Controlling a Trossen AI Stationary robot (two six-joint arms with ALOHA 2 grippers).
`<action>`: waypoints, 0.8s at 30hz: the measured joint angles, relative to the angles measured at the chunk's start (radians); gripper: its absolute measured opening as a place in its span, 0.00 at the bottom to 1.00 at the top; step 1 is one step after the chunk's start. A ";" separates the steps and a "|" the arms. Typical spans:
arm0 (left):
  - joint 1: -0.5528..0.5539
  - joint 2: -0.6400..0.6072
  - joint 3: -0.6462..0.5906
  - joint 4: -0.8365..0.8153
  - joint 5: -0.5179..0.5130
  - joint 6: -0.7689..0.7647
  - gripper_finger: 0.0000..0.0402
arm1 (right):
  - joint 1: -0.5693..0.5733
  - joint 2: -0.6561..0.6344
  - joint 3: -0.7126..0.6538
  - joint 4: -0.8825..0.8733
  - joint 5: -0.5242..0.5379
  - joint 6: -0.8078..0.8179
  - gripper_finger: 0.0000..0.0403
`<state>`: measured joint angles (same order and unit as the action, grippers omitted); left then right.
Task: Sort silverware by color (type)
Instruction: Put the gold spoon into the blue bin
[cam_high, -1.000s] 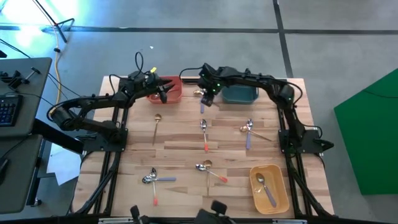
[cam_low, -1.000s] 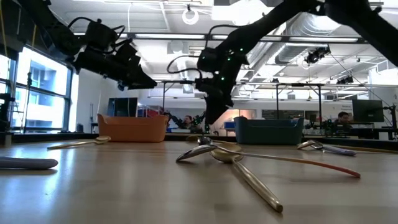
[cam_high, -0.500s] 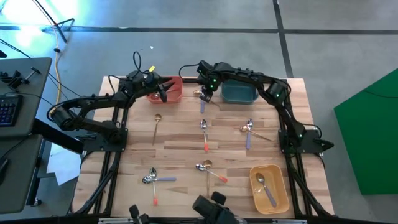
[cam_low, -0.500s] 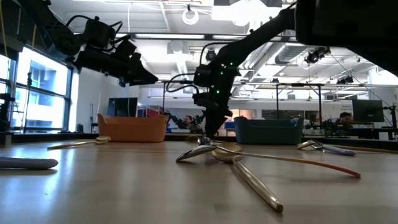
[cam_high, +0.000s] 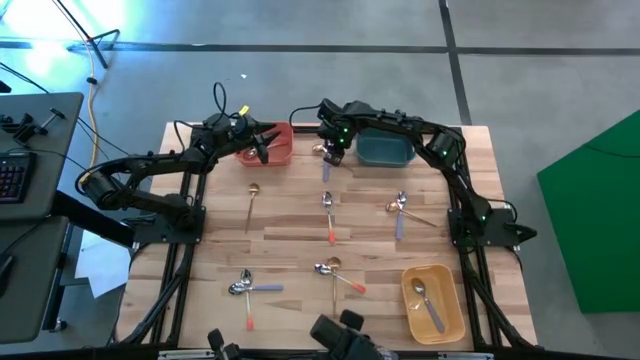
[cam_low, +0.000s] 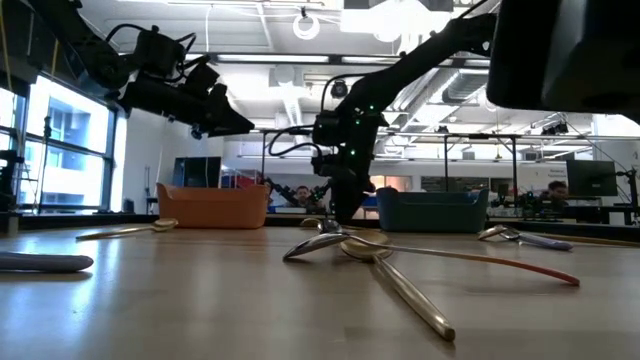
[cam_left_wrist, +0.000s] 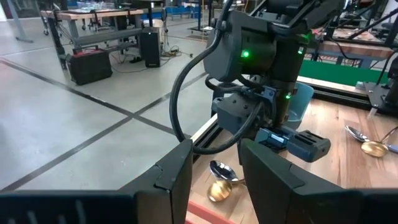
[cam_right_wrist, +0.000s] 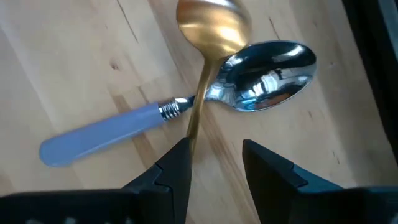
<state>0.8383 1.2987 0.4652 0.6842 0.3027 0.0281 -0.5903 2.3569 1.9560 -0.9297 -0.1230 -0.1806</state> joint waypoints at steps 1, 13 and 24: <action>0.000 0.000 0.000 0.000 0.000 0.000 0.32 | 0.000 0.000 0.000 -0.005 -0.004 -0.001 0.32; 0.000 0.001 0.000 0.009 0.000 0.011 0.32 | 0.010 -0.004 0.000 0.009 -0.001 -0.002 0.32; 0.000 0.001 0.000 0.009 0.000 0.010 0.32 | 0.027 0.019 -0.007 0.014 0.008 -0.003 0.23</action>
<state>0.8381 1.2995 0.4652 0.6933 0.3023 0.0380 -0.5634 2.3764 1.9491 -0.9161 -0.1152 -0.1841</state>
